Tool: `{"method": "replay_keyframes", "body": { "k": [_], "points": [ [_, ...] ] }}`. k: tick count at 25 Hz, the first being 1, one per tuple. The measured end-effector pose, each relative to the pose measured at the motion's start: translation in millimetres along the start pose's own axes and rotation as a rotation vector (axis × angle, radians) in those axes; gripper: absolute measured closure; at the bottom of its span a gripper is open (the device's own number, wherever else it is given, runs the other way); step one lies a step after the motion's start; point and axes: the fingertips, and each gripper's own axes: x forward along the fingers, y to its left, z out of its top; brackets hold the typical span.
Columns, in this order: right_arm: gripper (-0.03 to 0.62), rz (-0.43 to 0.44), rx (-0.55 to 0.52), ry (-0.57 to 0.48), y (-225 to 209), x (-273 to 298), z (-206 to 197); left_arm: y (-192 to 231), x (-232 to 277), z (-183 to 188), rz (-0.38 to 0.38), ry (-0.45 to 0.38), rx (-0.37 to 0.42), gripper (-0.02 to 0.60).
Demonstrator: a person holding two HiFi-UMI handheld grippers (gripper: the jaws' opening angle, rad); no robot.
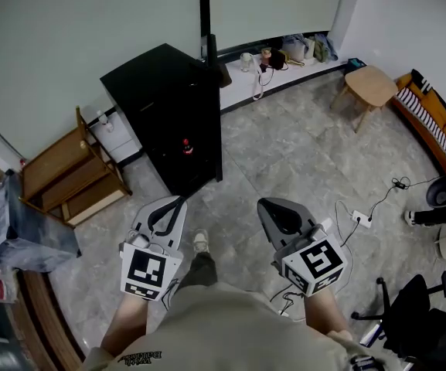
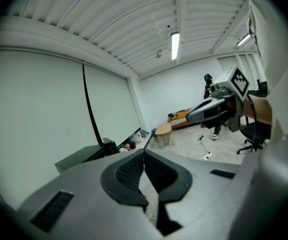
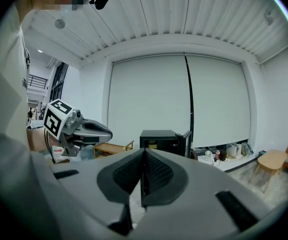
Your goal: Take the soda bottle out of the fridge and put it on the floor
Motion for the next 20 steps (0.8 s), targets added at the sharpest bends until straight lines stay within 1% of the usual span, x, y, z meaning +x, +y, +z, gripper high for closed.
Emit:
{"method": "replay_keyframes", "body": {
  "k": [4,8,11,15,20],
  "points": [
    [0.599,0.008,0.006,0.008,-14,30,0,20,24,-10,-0.018,0.024,0.006,0.575],
    [0.599,0.008,0.012,0.031,-29,65,1,45,53,-17,-0.042,0.033,-0.003,0.575],
    [0.599,0.004,0.024,0.048,-41,94,3,70,76,-21,-0.054,0.038,-0.007,0.575],
    [0.599,0.031,0.064,0.046,-54,132,14,101,105,-24,-0.078,0.041,-0.013,0.575],
    [0.599,0.015,0.056,0.082,-76,194,26,153,143,-33,-0.099,0.051,-0.019,0.575]
  ]
}}
